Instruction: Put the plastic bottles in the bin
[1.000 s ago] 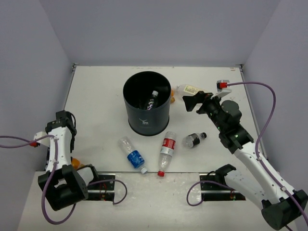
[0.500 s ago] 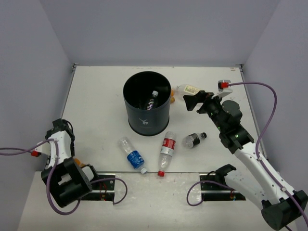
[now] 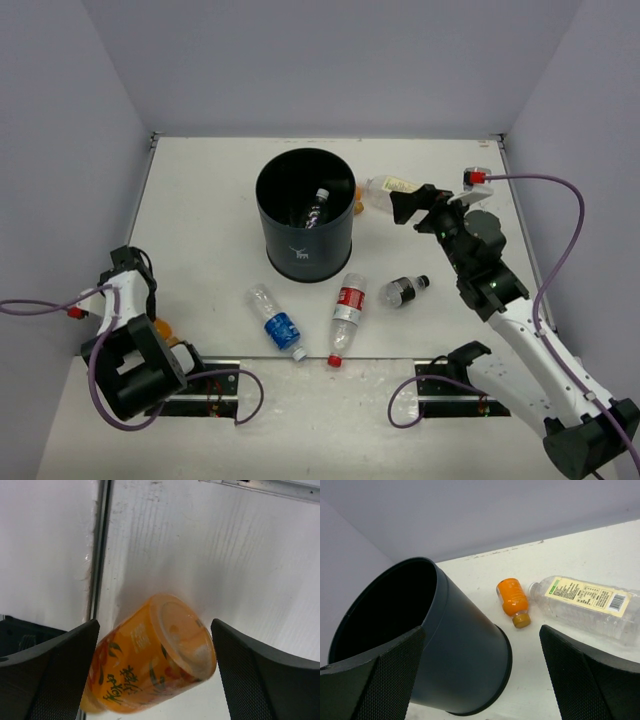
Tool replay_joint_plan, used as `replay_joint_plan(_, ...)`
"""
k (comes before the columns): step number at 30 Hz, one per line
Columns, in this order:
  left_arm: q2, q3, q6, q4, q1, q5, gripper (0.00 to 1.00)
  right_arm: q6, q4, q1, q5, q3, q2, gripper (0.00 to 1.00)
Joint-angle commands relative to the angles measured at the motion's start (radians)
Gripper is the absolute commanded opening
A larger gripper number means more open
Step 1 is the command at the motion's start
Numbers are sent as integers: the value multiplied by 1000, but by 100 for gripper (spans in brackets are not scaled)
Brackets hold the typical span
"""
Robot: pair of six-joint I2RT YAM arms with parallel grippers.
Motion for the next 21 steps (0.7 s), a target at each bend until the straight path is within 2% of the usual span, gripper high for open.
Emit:
replay_joint_plan(1,22,-37,86,142,11,55,89,8,36,-6,85,-17,-47,99)
replay_joint_plan(5,43,-53,99,164,11,66,68,8,36,-7,101,-24,-61,99)
replay_joint_plan(10,7,-58,114,168,11,53,58,13,36,-9,100,-24,-58,99)
replay_joint_plan(13,-28,-68,131,180,11,65,44,15,36,-9,100,-24,-57,99)
replay_joint_plan(14,-38,-68,134,183,10,68,42,15,35,-9,101,-24,-57,99)
replay_joint_plan(19,-95,-74,175,212,-1,106,0,15,36,-9,106,-26,-53,99)
replay_joint_plan(21,-115,-70,183,214,-13,100,0,16,36,-9,107,-27,-54,99)
